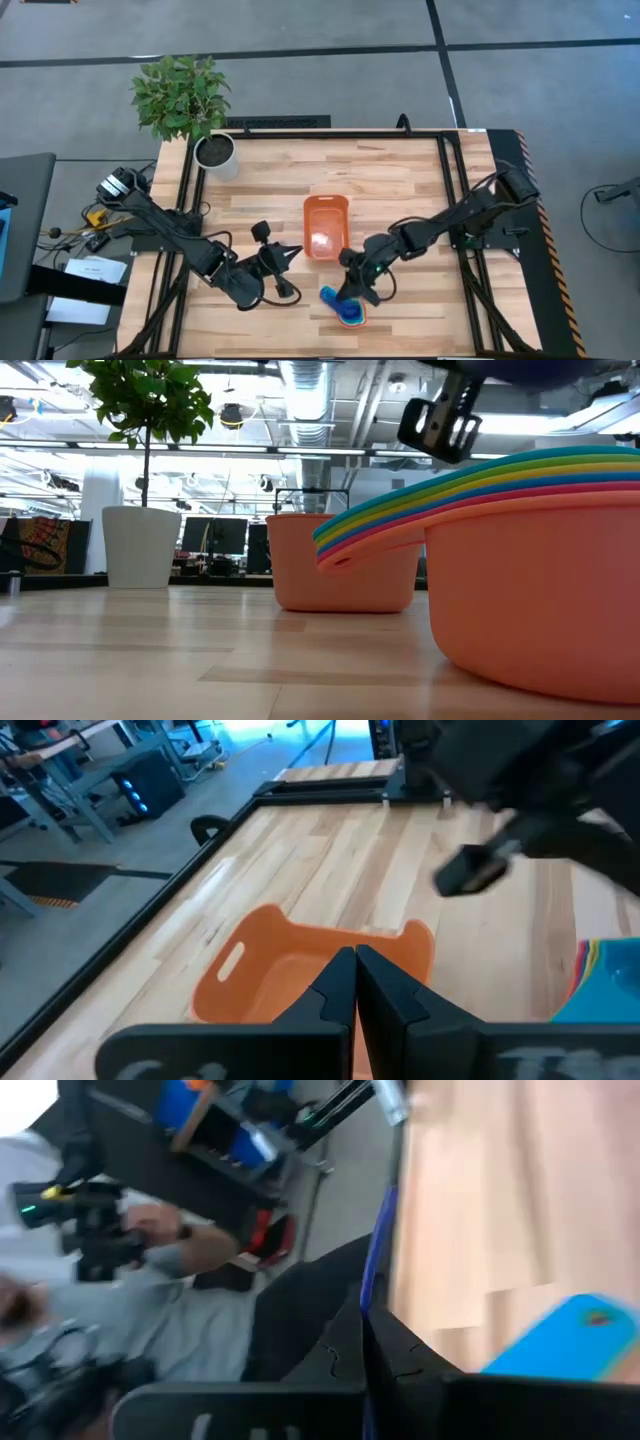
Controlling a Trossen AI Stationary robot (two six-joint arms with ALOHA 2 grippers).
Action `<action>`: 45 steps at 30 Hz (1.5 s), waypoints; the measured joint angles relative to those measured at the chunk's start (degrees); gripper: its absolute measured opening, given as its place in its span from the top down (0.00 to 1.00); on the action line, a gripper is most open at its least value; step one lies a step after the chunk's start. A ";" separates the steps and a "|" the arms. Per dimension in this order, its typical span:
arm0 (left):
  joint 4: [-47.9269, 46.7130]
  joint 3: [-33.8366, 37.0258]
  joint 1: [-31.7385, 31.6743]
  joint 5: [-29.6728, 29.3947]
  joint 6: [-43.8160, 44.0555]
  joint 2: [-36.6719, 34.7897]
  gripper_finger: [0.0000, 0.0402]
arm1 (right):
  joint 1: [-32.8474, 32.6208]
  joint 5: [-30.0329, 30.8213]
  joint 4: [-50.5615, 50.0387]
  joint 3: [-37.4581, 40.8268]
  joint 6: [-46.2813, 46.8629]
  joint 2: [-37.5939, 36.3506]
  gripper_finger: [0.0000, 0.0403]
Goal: Nest measuring cups in basket
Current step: Stack the dark blue measuring cup on top of the light blue measuring cup
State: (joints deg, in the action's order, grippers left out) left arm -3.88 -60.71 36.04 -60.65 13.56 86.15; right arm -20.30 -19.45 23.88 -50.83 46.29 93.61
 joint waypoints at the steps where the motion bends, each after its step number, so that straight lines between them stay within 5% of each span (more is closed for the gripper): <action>1: -0.18 0.00 -0.03 0.22 0.03 0.04 1.00 | -0.20 -1.11 1.67 0.00 0.74 0.83 0.99; 17: -1.78 0.00 -0.10 0.01 1.27 0.08 1.00 | -0.14 -2.92 0.40 -0.09 2.91 4.98 0.96; 35: -2.95 0.00 -0.83 0.16 2.10 0.10 1.00 | 0.24 -2.72 -3.73 -0.09 1.15 4.85 0.64; 45: -3.17 0.02 -0.91 2.40 1.79 0.10 1.00 | 0.02 -2.22 -5.18 -0.04 0.41 3.12 0.64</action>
State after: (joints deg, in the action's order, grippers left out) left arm -7.05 -60.69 35.14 -58.25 15.35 86.26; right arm -20.27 -21.67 18.69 -50.87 46.70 96.73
